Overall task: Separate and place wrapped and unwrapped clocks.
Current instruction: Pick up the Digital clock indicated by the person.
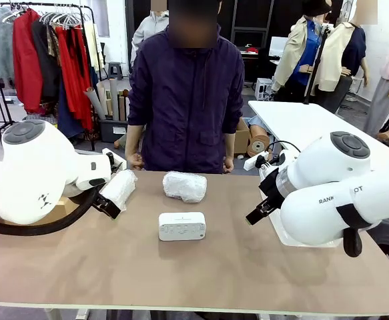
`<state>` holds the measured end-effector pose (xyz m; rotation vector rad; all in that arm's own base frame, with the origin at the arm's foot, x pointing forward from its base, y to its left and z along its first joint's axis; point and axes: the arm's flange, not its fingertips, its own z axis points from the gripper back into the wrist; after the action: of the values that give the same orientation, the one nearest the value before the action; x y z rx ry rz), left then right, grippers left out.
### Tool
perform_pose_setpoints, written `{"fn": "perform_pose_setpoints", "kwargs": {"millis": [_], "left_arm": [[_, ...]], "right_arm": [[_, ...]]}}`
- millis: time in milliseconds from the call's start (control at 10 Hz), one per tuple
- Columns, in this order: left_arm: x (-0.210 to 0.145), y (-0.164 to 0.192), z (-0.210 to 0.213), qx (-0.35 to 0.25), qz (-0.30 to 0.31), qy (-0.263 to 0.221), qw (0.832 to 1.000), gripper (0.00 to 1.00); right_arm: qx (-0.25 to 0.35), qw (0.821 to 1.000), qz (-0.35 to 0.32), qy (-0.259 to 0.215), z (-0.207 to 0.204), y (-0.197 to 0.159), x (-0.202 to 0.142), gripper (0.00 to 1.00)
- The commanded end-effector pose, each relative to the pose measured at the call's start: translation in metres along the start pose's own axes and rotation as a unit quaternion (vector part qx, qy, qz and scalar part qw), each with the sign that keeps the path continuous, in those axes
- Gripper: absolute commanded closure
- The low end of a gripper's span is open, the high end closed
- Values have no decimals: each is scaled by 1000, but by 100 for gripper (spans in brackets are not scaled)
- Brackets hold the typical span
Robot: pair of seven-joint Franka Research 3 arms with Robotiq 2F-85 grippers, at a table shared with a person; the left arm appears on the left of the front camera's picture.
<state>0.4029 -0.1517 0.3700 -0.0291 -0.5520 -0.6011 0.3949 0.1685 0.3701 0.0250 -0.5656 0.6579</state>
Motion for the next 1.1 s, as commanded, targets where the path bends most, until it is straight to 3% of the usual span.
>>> {"fn": "perform_pose_setpoints", "kwargs": {"millis": [0, 600, 800, 1000], "left_arm": [[0, 0, 0, 0, 0, 0, 1000, 0], [3, 0, 2, -11, -5, 17, 1000, 0], [1, 2, 12, -70, -29, 42, 996, 0], [6, 3, 28, -115, -35, 38, 992, 0]], "right_arm": [[0, 1000, 0, 0, 0, 0, 0, 0], [0, 1000, 0, 0, 0, 0, 0, 0], [14, 1000, 8, 0, 1, 2, 4, 0], [80, 997, 22, 0, 12, 1, 12, 0]]}}
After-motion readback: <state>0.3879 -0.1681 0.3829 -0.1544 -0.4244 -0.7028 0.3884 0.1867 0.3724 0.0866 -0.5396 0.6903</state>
